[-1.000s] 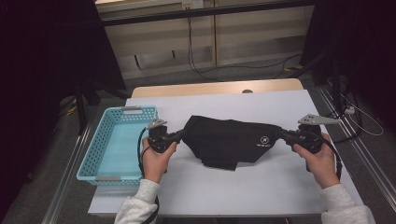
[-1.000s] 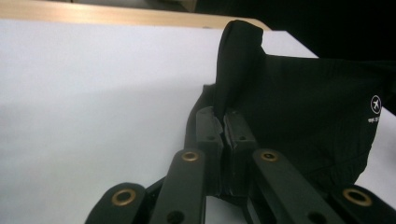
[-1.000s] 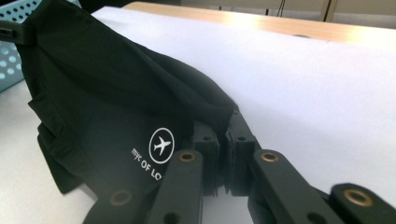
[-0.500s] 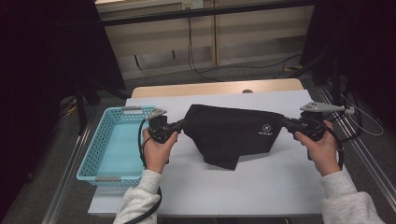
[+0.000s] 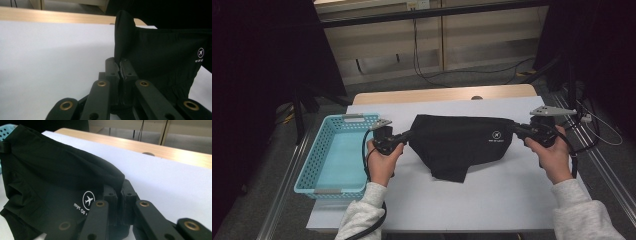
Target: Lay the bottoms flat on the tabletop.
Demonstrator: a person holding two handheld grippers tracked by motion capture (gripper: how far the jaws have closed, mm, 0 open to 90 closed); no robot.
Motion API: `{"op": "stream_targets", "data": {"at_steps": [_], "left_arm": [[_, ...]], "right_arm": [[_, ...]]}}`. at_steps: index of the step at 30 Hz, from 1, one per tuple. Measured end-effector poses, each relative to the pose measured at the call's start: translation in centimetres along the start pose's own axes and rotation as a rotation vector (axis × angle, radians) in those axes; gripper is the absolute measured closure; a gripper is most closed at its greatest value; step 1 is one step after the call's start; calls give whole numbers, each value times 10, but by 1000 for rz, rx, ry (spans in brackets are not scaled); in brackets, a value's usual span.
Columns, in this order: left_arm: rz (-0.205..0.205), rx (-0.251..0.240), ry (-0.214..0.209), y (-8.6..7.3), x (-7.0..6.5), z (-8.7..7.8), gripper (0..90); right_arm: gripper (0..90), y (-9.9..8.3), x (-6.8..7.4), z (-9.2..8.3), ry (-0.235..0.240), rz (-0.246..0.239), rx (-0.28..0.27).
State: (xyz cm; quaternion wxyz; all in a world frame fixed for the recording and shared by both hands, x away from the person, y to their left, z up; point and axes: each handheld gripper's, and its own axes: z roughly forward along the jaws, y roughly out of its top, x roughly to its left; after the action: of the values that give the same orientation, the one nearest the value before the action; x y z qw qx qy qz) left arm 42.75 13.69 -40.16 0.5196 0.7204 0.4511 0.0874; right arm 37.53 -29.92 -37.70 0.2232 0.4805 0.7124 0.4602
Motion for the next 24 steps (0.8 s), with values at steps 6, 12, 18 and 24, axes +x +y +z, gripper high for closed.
{"op": "stream_targets", "data": {"at_steps": [6, 12, 18, 24], "left_arm": [[0, 21, -1, -9, 1, 1, 868], [1, 14, 5, 0, 1, 3, 868], [-4, 0, 17, 11, 4, 9, 869], [-19, 1, 23, 29, 9, 19, 869]], "right_arm": [[858, -12, 3, 7, 11, -5, 18], [858, -11, -1, 10, 4, 0, 26], [858, -1, -9, 14, 0, 0, 19], [859, 17, -20, 29, -11, -1, 36]]}}
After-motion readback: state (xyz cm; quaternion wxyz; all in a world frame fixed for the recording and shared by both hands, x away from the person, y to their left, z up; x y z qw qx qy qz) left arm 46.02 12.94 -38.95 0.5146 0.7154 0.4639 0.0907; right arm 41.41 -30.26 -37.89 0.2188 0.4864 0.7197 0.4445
